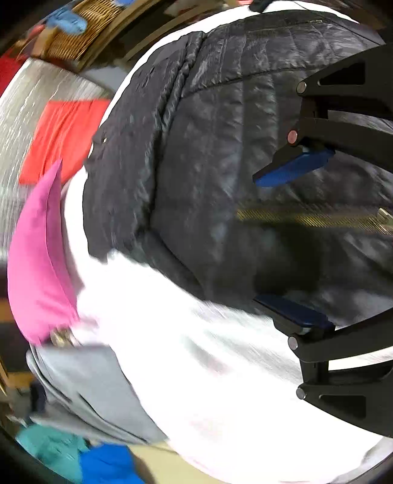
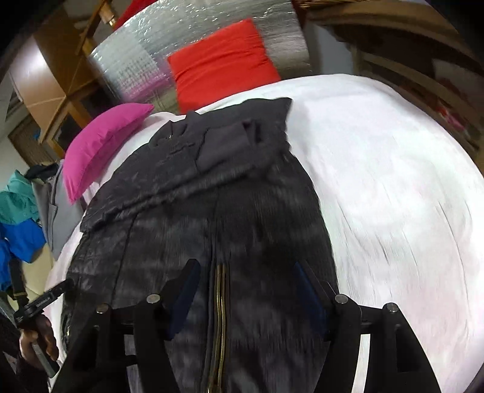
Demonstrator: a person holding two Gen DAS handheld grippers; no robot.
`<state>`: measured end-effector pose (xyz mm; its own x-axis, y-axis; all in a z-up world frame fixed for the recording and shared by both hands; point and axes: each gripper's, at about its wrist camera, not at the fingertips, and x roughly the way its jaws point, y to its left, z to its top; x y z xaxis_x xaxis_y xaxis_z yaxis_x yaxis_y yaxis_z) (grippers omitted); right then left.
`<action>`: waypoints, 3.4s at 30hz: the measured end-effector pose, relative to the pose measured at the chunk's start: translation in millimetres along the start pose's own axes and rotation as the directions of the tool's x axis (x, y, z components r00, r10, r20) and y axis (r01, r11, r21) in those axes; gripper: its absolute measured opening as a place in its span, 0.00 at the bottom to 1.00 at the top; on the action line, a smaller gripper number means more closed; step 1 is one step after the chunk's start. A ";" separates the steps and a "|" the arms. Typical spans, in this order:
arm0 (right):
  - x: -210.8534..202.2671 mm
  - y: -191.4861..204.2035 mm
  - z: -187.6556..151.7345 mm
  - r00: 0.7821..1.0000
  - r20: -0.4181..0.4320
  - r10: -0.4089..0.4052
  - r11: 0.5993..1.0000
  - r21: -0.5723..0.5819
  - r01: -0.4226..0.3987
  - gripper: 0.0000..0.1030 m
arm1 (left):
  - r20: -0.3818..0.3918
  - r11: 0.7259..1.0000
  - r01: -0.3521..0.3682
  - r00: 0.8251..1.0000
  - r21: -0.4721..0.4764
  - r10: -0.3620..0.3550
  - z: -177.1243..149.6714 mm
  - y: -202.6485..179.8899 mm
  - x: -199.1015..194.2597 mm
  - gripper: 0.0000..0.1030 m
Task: Fold large clothes
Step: 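Move both grippers to the ribbed hem of the black jacket, then grasp the ribbed hem with the left gripper while the right gripper grasps it too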
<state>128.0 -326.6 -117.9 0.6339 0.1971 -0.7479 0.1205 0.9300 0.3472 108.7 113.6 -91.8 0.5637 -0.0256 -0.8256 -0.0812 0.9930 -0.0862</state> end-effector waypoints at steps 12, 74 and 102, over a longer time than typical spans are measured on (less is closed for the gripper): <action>-58.1 -18.3 -82.8 0.998 -0.041 0.043 0.995 0.089 -0.039 0.66 | 0.015 0.999 0.011 1.000 -0.043 -0.011 -56.9 23.0 -53.1 0.72; -75.2 -46.6 -132.9 0.966 -0.107 0.234 0.960 0.183 -0.212 0.09 | -0.102 0.980 0.149 0.981 -0.136 -0.163 -140.1 49.7 -66.8 0.08; -67.4 -44.6 -141.0 0.940 -0.173 0.294 0.945 0.202 -0.258 0.18 | -0.113 0.970 0.182 0.973 -0.159 -0.201 -154.3 50.4 -77.3 0.17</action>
<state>-27.9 -337.7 -162.8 0.4990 0.5120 -0.6992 0.1051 0.7651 0.6353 -65.7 147.7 -118.4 0.4722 -0.2372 -0.8490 -0.1072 0.9405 -0.3224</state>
